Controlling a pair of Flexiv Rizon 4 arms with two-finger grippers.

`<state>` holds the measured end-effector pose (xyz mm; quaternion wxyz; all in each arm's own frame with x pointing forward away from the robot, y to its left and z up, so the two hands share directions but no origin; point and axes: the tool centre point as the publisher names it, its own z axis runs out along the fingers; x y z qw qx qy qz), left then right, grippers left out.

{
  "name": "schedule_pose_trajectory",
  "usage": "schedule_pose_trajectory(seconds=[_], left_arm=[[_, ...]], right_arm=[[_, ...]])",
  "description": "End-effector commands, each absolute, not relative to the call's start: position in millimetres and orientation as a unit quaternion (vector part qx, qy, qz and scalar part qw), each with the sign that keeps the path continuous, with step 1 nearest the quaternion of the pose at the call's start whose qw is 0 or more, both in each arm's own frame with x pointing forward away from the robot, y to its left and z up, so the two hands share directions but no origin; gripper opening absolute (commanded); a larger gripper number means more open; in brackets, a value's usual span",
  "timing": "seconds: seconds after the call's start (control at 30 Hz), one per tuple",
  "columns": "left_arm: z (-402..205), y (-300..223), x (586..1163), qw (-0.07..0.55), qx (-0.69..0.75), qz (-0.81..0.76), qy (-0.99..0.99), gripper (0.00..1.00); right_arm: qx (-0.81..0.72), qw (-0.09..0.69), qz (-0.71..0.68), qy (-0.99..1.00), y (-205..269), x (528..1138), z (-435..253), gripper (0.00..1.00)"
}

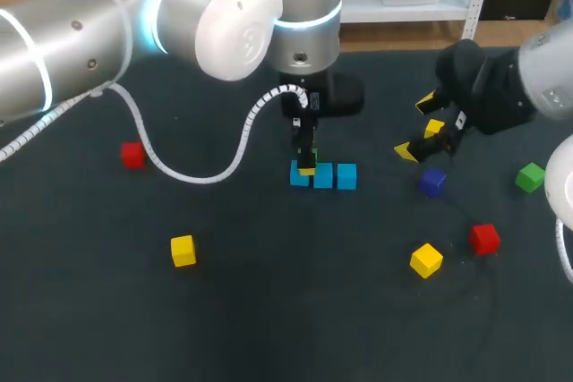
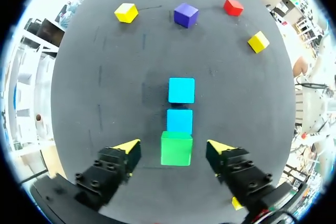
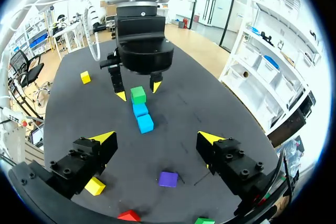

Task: Place the blue cubes, place green cubes on the blue cubes, place the yellow cubes on the green cubes, then place the red cubes on the yellow cubes, and place purple cube on the red cubes.

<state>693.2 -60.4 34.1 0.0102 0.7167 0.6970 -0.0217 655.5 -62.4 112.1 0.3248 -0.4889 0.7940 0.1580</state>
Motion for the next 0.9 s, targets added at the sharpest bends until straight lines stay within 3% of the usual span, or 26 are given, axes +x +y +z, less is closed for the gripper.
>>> schedule_pose_trajectory(seconds=[0.03, 0.33, 0.9], left_arm=[[46.3, -54.0, 694.0, 0.026, 0.707, -0.030, 0.706, 1.00], [86.7, -21.4, 685.2, 0.086, 0.663, -0.045, 0.742, 1.00], [143.4, 49.2, 687.1, 0.256, 0.500, -0.081, 0.823, 1.00]], right_arm=[[-0.489, 0.325, 0.160, 0.793, -62.8, 656.1, 111.8, 1.00], [-0.489, 0.325, 0.160, 0.793, -62.8, 656.1, 111.8, 1.00], [-0.489, 0.325, 0.160, 0.793, -62.8, 656.1, 111.8, 1.00]])
